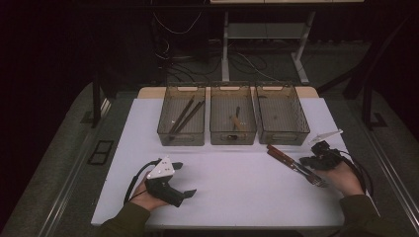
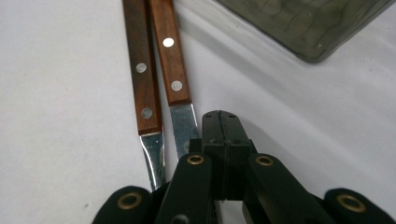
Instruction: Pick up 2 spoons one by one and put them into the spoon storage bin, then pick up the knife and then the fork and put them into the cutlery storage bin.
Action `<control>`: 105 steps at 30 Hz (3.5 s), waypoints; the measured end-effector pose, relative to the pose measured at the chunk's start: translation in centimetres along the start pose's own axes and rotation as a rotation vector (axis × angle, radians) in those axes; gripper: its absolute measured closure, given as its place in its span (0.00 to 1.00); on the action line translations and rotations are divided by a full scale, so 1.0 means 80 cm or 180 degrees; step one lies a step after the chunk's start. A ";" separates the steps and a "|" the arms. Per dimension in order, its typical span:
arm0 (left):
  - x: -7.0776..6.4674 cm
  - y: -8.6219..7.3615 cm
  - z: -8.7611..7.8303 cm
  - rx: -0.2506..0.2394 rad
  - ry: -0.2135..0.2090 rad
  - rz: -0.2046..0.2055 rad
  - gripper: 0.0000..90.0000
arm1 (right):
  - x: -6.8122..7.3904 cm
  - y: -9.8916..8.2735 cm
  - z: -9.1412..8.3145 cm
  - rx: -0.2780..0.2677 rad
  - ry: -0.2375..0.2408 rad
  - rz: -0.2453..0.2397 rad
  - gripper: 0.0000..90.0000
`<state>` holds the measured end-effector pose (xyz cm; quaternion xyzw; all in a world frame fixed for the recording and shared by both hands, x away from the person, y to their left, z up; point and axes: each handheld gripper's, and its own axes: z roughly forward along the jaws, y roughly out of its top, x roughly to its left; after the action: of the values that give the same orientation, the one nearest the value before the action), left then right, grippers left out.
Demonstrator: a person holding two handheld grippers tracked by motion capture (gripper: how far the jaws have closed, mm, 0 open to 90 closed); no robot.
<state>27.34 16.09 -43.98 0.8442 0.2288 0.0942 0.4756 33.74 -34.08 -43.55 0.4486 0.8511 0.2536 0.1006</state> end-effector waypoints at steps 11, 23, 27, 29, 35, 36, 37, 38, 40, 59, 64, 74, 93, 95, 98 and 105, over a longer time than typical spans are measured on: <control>0.000 0.000 0.000 0.0008 0.0001 0.0007 0.00 | 0.003 -0.004 -0.004 -0.0034 0.0076 -0.0015 1.00; -0.001 0.000 0.000 0.0009 0.0001 0.0019 0.00 | 0.016 0.004 -0.039 -0.0484 0.0304 -0.0027 0.70; -0.001 0.000 0.000 0.0003 0.0001 0.0015 0.00 | 0.029 0.009 -0.038 -0.0467 0.0364 -0.0157 0.65; -0.001 0.000 0.000 0.0007 -0.0006 0.0021 0.00 | 0.033 0.012 -0.036 -0.0436 0.0358 -0.0211 0.66; -0.001 0.000 0.001 0.0010 -0.0013 0.0010 0.00 | 0.040 0.015 -0.025 -0.0289 0.0289 -0.0325 0.71; -0.001 0.000 0.001 0.0011 -0.0013 0.0011 0.00 | 0.040 0.016 -0.023 -0.0281 0.0278 -0.0329 0.72; -0.001 0.000 0.001 0.0001 -0.0011 0.0008 0.00 | 0.040 0.016 -0.021 -0.0260 0.0271 -0.0343 0.73; -0.001 0.000 0.001 0.0008 -0.0011 0.0010 0.00 | 0.041 0.016 -0.019 -0.0238 0.0272 -0.0332 0.74; -0.001 0.000 0.001 -0.0002 -0.0010 0.0008 0.00 | 0.041 0.017 -0.015 -0.0195 0.0253 -0.0377 0.75; -0.001 0.000 0.002 0.0005 -0.0013 0.0008 0.00 | 0.050 0.018 0.005 0.0132 0.0117 -0.0602 0.79; -0.001 0.000 0.002 0.0002 -0.0013 0.0008 0.00 | 0.053 0.019 0.009 0.0183 0.0115 -0.0634 0.80; -0.002 0.000 0.002 0.0019 -0.0015 0.0020 0.00 | 0.051 0.018 0.010 0.0181 0.0159 -0.0507 0.86; -0.003 0.000 0.003 0.0025 -0.0027 0.0032 0.00 | 0.051 0.012 0.009 0.0066 0.0139 -0.0396 0.86; -0.002 0.000 0.002 0.0020 -0.0029 0.0029 0.00 | 0.050 0.012 0.008 0.0061 0.0159 -0.0384 0.86; -0.001 0.000 0.001 -0.0006 -0.0029 0.0022 0.00 | 0.048 0.012 0.005 0.0030 0.0260 -0.0324 0.86; -0.002 0.000 0.001 -0.0010 -0.0047 0.0026 0.00 | 0.048 0.015 -0.008 -0.0105 0.0336 -0.0313 0.86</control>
<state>27.23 15.96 -44.02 0.8450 0.2216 0.0903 0.4782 32.12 -30.63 -42.18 0.3905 0.8719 0.2856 0.0754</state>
